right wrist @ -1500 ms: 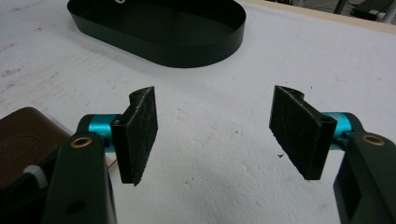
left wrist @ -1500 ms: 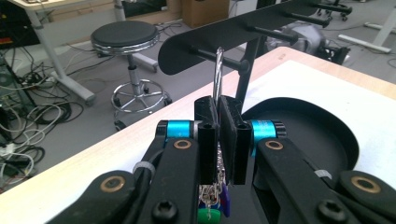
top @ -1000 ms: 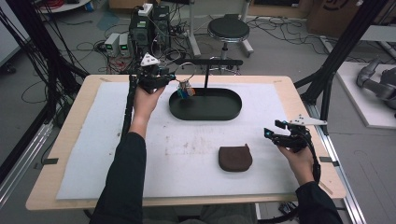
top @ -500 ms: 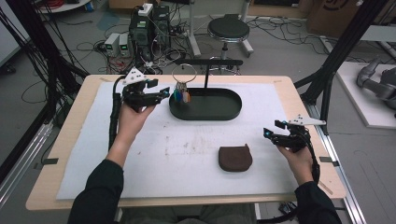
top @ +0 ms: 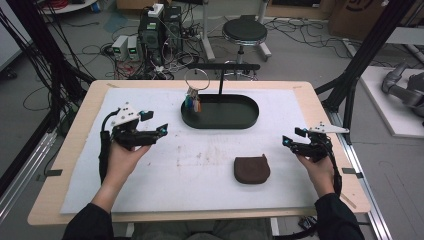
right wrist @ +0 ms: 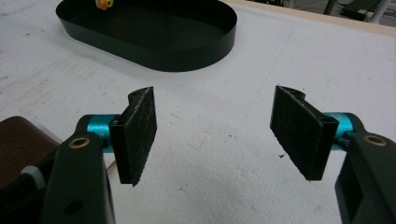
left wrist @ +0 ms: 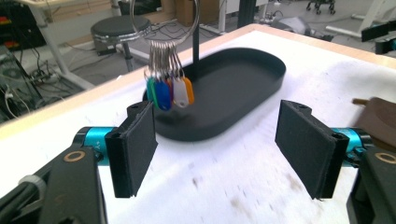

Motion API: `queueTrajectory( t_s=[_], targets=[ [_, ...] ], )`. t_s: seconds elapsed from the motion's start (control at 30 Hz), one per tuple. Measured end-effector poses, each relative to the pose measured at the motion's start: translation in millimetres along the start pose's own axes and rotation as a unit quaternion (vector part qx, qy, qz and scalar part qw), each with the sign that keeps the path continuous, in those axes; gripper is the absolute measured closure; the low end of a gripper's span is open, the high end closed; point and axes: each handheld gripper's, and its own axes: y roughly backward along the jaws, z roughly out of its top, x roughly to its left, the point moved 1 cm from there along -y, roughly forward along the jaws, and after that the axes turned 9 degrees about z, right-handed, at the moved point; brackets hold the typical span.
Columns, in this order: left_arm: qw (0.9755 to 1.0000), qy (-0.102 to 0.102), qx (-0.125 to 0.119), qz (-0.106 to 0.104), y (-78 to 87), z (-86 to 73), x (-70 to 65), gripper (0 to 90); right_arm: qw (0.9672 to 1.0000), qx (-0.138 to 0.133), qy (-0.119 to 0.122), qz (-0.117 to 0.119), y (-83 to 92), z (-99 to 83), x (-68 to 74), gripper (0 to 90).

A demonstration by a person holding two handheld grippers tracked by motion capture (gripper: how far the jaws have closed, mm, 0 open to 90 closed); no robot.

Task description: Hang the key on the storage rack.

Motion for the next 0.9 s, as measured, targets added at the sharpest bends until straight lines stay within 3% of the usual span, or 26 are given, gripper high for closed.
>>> queueTrajectory(
  t_s=[0.17,0.27,0.33,0.43,0.57,0.9],
  targets=[
    [0.9998,0.018,-0.001,0.013,21.7,-32.5,8.0,27.5,1.0,0.003,0.001,0.0,0.2,-0.3,1.6,31.6],
    [0.9995,0.022,-0.003,0.022,27.7,-41.4,12.1,27.6,1.0,0.004,0.002,-0.001,1.8,-0.3,3.3,31.5],
    [0.9987,0.042,-0.008,0.029,34.7,-51.0,18.7,27.5,1.0,0.002,0.005,-0.001,2.9,-0.3,4.4,31.5],
    [0.9981,0.05,-0.013,0.033,37.4,-52.9,21.4,27.5,1.0,0.0,0.005,-0.001,3.5,-0.1,5.3,31.5],
    [0.9973,0.036,-0.024,0.06,42.3,-51.9,20.7,27.5,1.0,0.002,0.006,-0.002,2.1,0.4,6.2,31.5],
    [0.9966,0.032,-0.029,0.07,43.4,-54.4,19.9,27.5,0.9999,-0.003,0.002,-0.012,3.5,1.0,6.9,31.3]
  ],
)
